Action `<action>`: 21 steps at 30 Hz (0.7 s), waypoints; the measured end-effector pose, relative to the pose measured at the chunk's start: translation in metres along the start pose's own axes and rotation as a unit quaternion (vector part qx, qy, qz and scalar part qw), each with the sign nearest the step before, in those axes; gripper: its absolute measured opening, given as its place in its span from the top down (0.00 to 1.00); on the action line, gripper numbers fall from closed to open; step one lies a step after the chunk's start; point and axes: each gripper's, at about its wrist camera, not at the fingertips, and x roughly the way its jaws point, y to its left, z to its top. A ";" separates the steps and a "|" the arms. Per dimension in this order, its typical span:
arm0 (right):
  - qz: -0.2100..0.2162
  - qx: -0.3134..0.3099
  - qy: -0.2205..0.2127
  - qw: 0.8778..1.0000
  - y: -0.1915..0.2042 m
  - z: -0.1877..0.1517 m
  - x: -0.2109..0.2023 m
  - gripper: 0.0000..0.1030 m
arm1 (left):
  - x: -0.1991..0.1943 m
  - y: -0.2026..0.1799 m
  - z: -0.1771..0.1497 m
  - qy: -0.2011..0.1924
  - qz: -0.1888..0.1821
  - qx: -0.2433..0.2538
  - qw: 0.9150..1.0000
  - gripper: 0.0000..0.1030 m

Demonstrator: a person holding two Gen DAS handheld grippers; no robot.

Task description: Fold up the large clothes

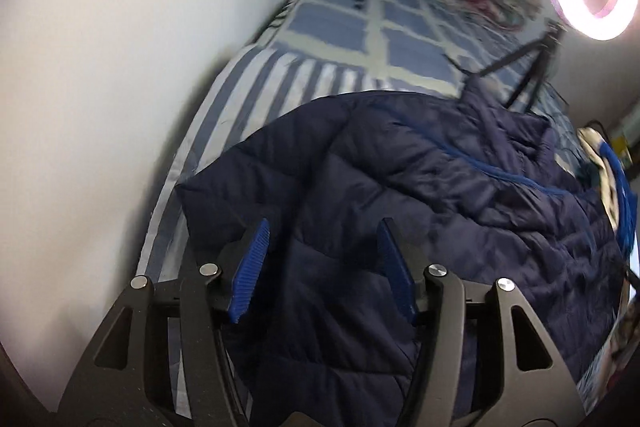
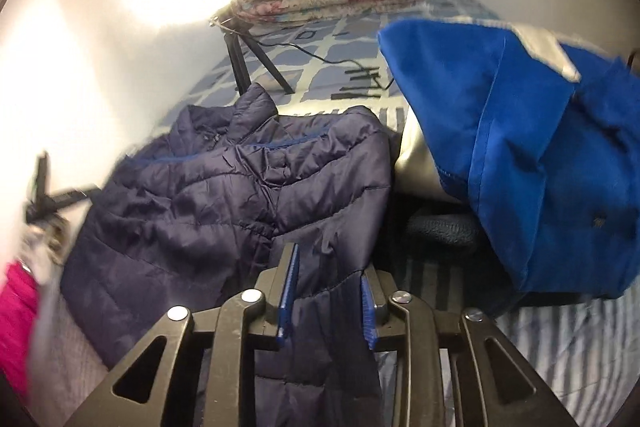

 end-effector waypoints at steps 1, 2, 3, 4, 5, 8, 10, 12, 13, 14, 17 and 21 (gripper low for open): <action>0.001 0.005 0.000 1.000 -0.002 0.001 0.000 0.72 | 0.003 0.003 0.000 0.003 -0.004 -0.012 1.000 0.44; 0.006 0.012 0.000 1.000 -0.005 0.002 0.001 0.72 | 0.005 0.006 0.002 0.002 -0.008 -0.023 1.000 0.44; 0.009 0.014 0.001 1.000 -0.005 0.004 0.003 0.71 | 0.008 0.008 0.003 0.000 -0.007 -0.032 0.999 0.44; 0.012 0.015 0.004 1.000 -0.006 0.005 0.005 0.70 | 0.009 0.008 0.004 -0.003 -0.009 -0.038 0.999 0.44; 0.011 0.017 0.005 1.000 -0.005 0.006 0.007 0.70 | 0.009 0.008 0.004 -0.008 -0.010 -0.037 0.999 0.56; 0.008 0.016 0.008 1.000 -0.002 0.009 0.016 0.69 | 0.005 -0.009 0.002 -0.024 0.008 0.003 1.000 0.98; 0.010 0.005 0.012 1.000 0.005 0.010 0.021 0.82 | -0.002 -0.025 -0.003 -0.049 0.024 0.041 0.998 1.00; -0.015 -0.013 0.012 1.000 0.014 0.009 0.021 0.98 | -0.016 -0.033 -0.006 -0.084 0.036 0.058 0.994 1.00; -0.025 -0.023 0.011 0.999 0.017 0.008 0.020 0.99 | -0.023 -0.034 -0.006 -0.100 0.046 0.060 0.992 1.00; -0.037 -0.037 0.005 0.999 0.023 0.008 0.015 0.99 | -0.031 -0.032 -0.005 -0.115 0.057 0.057 0.990 1.00; -0.057 -0.056 -0.027 0.996 0.032 0.010 -0.004 1.00 | -0.046 -0.023 0.004 -0.141 0.075 0.040 0.986 1.00; -0.076 -0.050 -0.072 0.993 0.035 0.021 -0.021 1.00 | -0.062 -0.015 0.023 -0.172 0.100 0.027 0.980 1.00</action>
